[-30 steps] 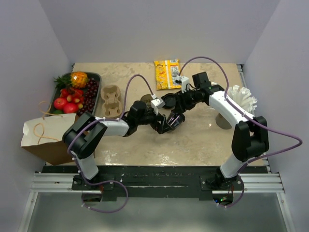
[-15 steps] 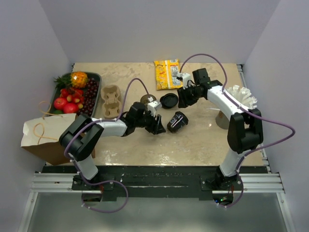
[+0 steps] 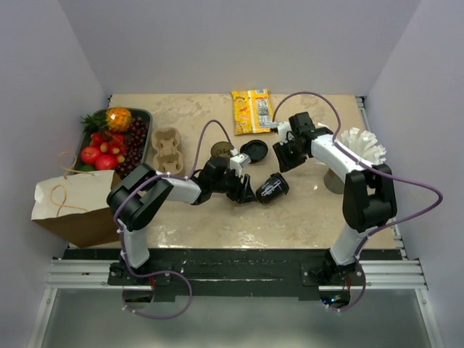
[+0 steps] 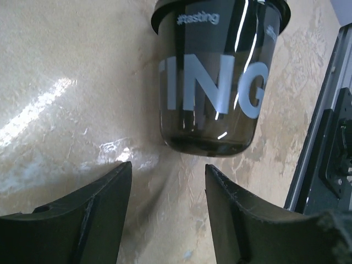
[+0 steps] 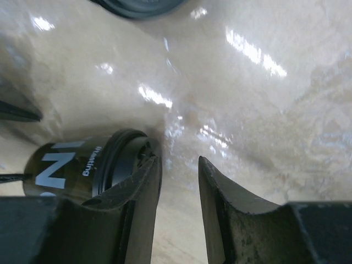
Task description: Pack the takeout coffee
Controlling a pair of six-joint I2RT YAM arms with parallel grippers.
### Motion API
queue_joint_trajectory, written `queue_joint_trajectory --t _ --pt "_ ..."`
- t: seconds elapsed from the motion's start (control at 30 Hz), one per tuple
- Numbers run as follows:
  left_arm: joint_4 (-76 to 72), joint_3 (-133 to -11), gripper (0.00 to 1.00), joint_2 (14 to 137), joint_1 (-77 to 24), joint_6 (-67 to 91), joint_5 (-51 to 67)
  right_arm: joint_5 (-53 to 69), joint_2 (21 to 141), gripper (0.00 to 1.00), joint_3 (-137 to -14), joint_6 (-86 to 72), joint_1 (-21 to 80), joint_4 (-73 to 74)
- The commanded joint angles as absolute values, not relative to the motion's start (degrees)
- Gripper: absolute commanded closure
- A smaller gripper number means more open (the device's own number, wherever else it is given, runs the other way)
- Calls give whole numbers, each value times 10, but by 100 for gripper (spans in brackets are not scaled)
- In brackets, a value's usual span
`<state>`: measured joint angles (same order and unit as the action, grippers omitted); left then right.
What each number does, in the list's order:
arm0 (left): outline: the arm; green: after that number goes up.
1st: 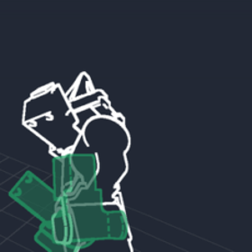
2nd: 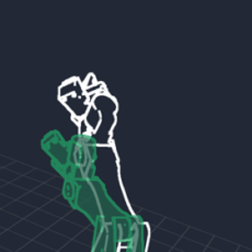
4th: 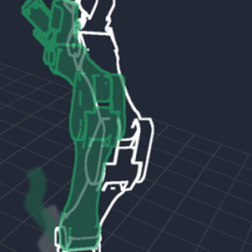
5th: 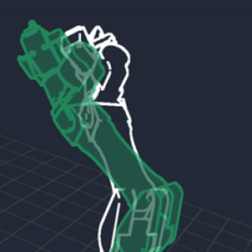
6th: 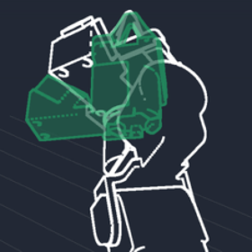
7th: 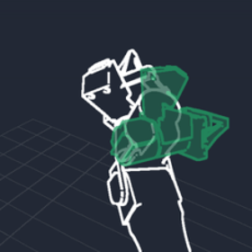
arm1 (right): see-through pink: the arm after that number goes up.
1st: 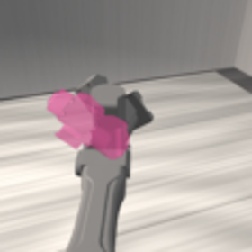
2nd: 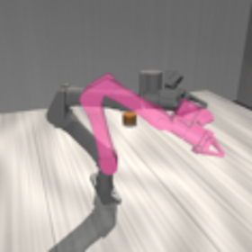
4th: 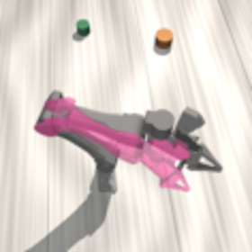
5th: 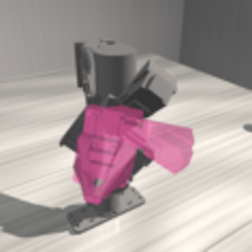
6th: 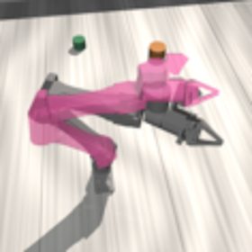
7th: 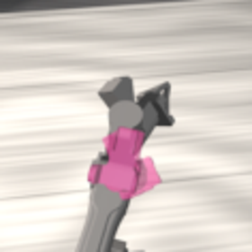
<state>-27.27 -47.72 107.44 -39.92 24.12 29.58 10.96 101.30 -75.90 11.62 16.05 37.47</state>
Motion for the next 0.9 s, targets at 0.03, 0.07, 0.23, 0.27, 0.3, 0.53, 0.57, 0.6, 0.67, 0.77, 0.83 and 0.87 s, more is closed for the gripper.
queue_joint_trajectory --t 0.03,0.07,0.23,0.27,0.3,0.53,0.57,0.6,0.67,0.77,0.83,0.87 --pt "-327 -516 39 1097 -411 265 295 67 965 62 -719 128 158 409" --pt "-328 -521 39 1102 -412 265 294 69 956 62 -714 130 157 412" --pt "-333 -537 38 1118 -417 271 288 145 943 63 -706 134 158 453" --pt "-334 -542 38 1123 -417 272 287 159 938 64 -706 132 158 456" --pt "-335 -545 38 1126 -417 272 284 166 934 64 -708 130 159 462" --pt "-327 -569 37 1150 -419 273 276 212 926 64 -715 120 163 482" --pt "-326 -572 37 1153 -419 273 276 217 926 64 -714 119 168 481" --pt "-326 -574 37 1157 -419 274 275 219 925 64 -713 117 170 482" --pt "-327 -581 36 1163 -419 275 272 221 925 64 -712 115 179 480" --pt "-331 -587 36 1170 -419 277 273 228 932 63 -725 107 185 475" --pt "-336 -590 36 1172 -419 280 277 234 938 63 -737 103 186 474" --pt "-336 -590 36 1172 -418 280 279 236 940 63 -750 103 190 475"
